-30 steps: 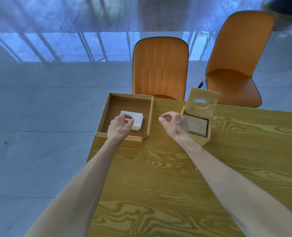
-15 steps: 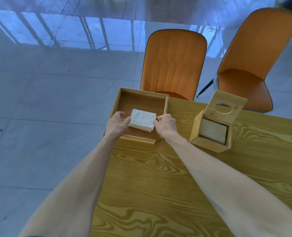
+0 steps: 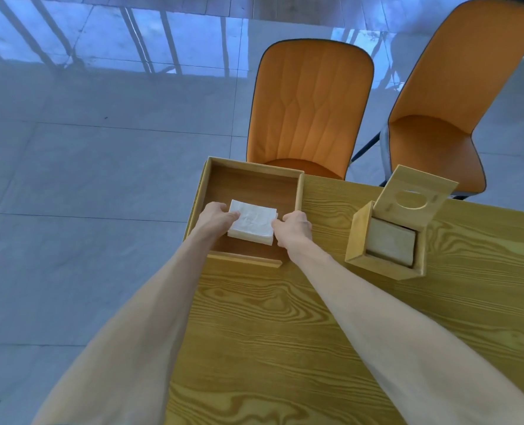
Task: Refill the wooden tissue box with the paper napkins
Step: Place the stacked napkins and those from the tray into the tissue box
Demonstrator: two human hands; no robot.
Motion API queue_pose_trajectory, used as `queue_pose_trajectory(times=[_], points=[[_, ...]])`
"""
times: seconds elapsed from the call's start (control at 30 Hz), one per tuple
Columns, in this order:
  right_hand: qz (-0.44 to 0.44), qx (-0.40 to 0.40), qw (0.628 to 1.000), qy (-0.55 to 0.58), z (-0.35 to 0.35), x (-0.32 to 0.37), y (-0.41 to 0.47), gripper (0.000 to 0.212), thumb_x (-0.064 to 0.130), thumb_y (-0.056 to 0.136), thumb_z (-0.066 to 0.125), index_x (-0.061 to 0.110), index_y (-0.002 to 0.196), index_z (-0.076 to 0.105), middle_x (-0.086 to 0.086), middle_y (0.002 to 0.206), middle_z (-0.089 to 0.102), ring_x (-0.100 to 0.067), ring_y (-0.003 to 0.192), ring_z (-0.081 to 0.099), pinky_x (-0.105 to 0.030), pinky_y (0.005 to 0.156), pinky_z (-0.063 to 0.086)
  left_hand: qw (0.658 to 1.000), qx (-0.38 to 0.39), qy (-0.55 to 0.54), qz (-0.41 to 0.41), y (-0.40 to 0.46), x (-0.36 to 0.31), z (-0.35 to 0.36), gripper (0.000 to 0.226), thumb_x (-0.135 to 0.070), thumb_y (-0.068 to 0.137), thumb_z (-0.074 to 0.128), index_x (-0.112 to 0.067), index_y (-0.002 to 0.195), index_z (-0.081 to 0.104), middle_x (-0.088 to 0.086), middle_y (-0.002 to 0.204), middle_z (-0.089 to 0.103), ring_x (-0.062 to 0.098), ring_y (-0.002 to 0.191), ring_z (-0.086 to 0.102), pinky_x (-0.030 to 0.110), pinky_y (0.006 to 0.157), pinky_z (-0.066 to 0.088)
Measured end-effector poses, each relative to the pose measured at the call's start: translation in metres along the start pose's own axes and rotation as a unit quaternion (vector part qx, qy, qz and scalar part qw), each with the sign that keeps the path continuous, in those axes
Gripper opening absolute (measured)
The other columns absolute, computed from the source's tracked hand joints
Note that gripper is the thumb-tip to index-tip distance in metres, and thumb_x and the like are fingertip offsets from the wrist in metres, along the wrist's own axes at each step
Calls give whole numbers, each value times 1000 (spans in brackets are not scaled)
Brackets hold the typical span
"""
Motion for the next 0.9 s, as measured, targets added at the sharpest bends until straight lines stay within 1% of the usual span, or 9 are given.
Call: queue_pose_trajectory(times=[0.1,0.23,0.33,0.4,0.5,0.57,0.67,0.77,0.9], points=[[2,7,999,-34,4,3,-1,33,23,92,62,3,119,62,-11,111,67,-30,90,70,-41,81,60,1000,10,-2,-4,3,3,1,54,-20,92,67,-7,141,48,12,142,54,27,126,54,35,100,46],[-27,23,994,-104,8,4,1,27,31,87,65,13,107,67,-6,102,71,-26,88,69,-31,63,53,998,59,11,-4,1,4,1,42,-15,87,73,-3,125,62,10,124,65,24,112,61,28,86,46],[-74,21,989,-127,6,5,-2,36,33,87,68,17,119,62,-4,114,67,-26,103,64,-34,75,51,997,71,-6,37,0,5,-2,40,-11,83,75,-7,120,62,10,114,66,20,98,61,21,71,48],[-115,12,986,-122,4,4,-2,56,32,86,72,18,135,50,-4,123,64,-26,112,61,-38,85,51,994,74,-18,77,-2,6,-5,34,-9,83,75,-11,113,62,5,105,65,17,93,58,19,64,44],[-173,26,979,-104,-2,2,-4,81,26,81,78,21,149,34,-5,130,63,-27,120,58,-40,96,47,986,86,-25,138,-4,9,-10,28,-8,80,78,-17,101,62,-2,96,66,20,95,63,24,74,50],[-205,44,971,-115,-5,0,-1,63,25,81,78,24,138,51,-3,122,68,-25,113,62,-38,94,50,980,85,-29,177,-6,12,-12,29,-4,78,79,-20,95,61,-5,95,67,22,98,65,32,87,53],[-264,37,955,-128,-7,-5,-3,28,23,83,76,21,111,71,0,101,74,-21,92,67,-37,79,55,969,61,-38,238,-10,12,-14,36,-1,74,81,-25,92,61,-3,95,71,20,100,68,34,92,54],[-283,15,950,-127,-8,-11,-4,27,26,84,74,22,110,71,2,94,74,-19,84,66,-36,71,54,964,24,-32,262,-11,12,-17,42,-1,71,82,-27,99,63,-3,103,71,16,106,66,33,94,53],[-293,10,946,-139,-8,-17,-3,33,33,85,71,26,117,68,4,95,72,-16,81,62,-33,68,53,970,45,70,229,-6,23,-16,54,-10,72,83,-30,118,62,-4,110,68,16,107,62,43,93,53]])
Point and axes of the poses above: each hand's wrist, its own y-axis towards the middle knuckle, its own z-axis out of the palm, x = y × z, the point moved 3 cm from there along y, towards the middle knuckle
